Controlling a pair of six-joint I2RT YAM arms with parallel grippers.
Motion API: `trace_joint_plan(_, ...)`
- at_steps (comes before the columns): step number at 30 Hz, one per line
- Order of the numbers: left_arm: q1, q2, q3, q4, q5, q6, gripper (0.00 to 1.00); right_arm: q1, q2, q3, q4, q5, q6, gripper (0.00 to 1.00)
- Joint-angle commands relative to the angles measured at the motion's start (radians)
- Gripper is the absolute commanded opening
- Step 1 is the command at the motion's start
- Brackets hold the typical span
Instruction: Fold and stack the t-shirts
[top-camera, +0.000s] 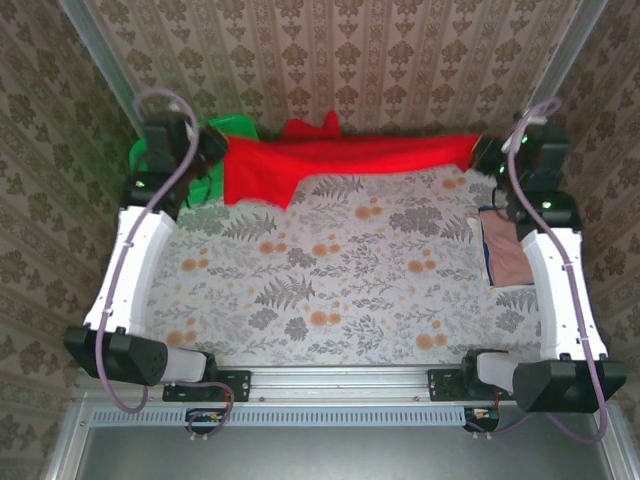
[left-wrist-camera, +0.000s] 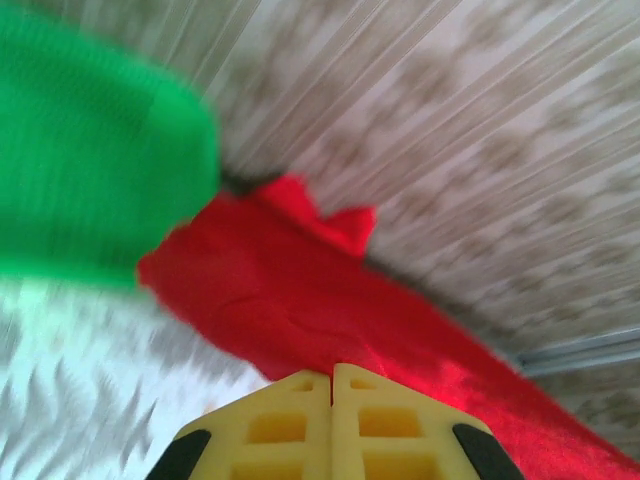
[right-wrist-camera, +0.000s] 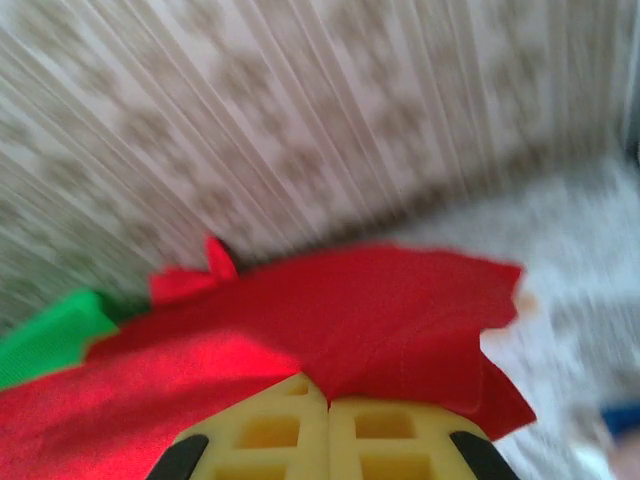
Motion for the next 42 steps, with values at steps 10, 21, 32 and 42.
trace_joint_plan(10, -0.003, 0.075, -0.547, 0.177, 0.030, -0.167, 0.00, -0.009, 0.162, -0.495, 0.140, 0.098, 0.171, 0.18)
trace_joint_plan(21, -0.013, -0.007, -0.501, 0.068, -0.056, -0.070, 0.98, -0.001, -0.032, -0.474, 0.022, 0.130, 0.085, 0.76)
trace_joint_plan(32, -0.111, 0.439, -0.200, 0.148, 0.043, -0.036, 1.00, 0.129, 0.345, -0.372, 0.112, -0.021, 0.240, 0.74)
trace_joint_plan(42, -0.075, 0.464, -0.413, 0.181, 0.218, -0.034, 0.99, 0.111, 0.497, -0.366, 0.007, -0.021, 0.292, 0.73)
